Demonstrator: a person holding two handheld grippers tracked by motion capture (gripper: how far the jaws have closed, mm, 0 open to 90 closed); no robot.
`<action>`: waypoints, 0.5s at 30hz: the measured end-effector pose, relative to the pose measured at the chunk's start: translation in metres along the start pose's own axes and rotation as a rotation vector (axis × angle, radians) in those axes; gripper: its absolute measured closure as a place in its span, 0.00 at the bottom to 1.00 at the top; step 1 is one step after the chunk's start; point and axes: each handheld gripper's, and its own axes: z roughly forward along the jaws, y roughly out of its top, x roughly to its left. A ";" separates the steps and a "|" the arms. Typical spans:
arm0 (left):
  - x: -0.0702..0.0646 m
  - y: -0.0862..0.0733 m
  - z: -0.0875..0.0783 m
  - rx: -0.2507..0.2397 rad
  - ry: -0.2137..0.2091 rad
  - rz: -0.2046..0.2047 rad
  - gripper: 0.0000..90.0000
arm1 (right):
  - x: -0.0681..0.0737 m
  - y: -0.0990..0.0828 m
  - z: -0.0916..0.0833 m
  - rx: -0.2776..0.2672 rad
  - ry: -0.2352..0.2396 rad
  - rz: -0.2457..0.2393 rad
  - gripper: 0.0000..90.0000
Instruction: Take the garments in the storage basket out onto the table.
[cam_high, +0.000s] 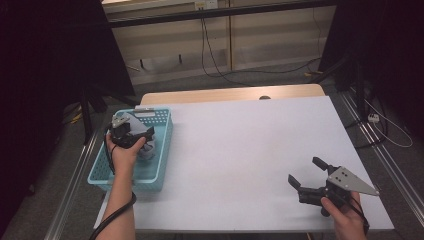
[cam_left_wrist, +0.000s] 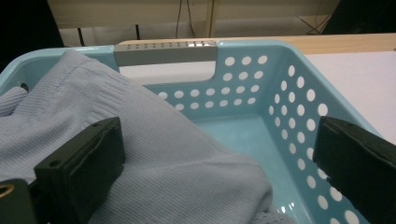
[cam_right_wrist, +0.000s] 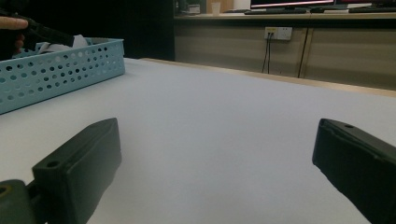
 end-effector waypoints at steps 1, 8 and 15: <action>0.000 0.000 0.000 0.001 -0.001 0.004 0.03 | 0.000 0.000 0.000 0.000 0.000 0.001 0.01; 0.003 0.000 -0.005 -0.003 0.008 -0.001 0.04 | 0.000 0.000 0.000 0.002 0.000 -0.003 0.01; 0.005 -0.001 -0.007 -0.004 0.017 -0.010 0.04 | 0.001 0.000 0.000 0.000 0.000 -0.001 0.01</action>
